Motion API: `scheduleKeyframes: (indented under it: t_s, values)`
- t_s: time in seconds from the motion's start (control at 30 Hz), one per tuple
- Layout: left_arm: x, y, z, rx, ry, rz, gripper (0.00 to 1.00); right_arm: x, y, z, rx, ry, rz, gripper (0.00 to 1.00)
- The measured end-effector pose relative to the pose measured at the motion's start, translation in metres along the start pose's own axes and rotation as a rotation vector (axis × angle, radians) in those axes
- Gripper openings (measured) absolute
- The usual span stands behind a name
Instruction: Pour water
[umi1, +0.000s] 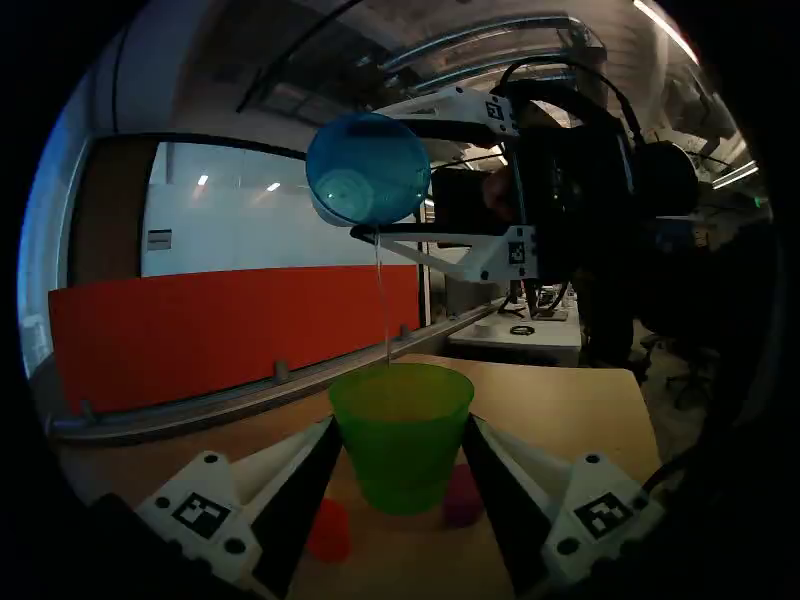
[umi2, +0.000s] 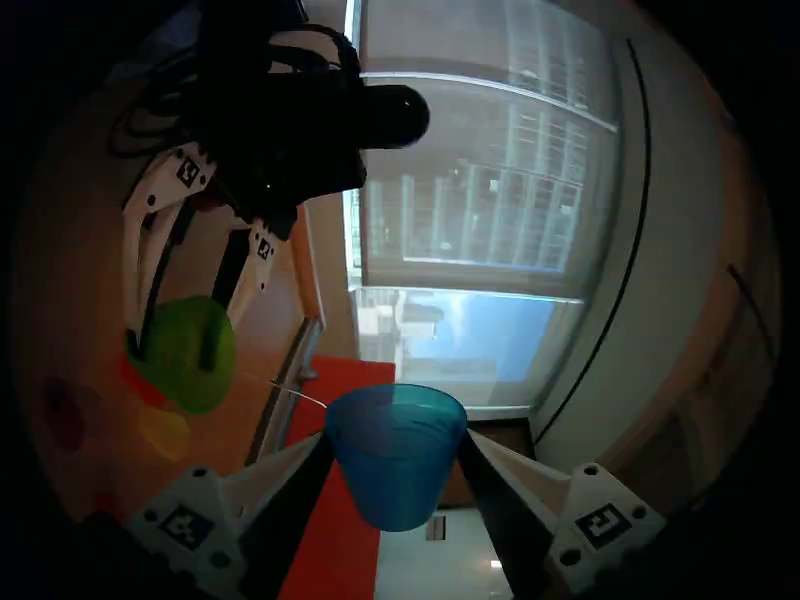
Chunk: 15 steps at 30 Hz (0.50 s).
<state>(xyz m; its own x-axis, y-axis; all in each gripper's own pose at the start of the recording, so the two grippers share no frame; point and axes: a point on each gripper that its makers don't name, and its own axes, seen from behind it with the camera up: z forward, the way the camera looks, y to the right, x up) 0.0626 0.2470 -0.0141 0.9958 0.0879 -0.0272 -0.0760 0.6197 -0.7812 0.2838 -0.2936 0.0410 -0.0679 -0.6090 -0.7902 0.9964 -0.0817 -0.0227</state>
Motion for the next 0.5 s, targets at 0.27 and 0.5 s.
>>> scheduleKeyframes:
  t_s: [0.27, 0.5]
  values:
    - [0.0002, -0.0008, 0.0007, 0.003, 0.000, -0.001, 0.82, 0.0038, -0.0002, 0.0002, -0.005, 0.004, -0.032, 0.89]
    - [0.0005, -0.0005, 0.0018, 0.003, 0.000, 0.000, 0.82, 0.0052, -0.0009, -0.0008, -0.010, 0.007, -0.021, 0.89]
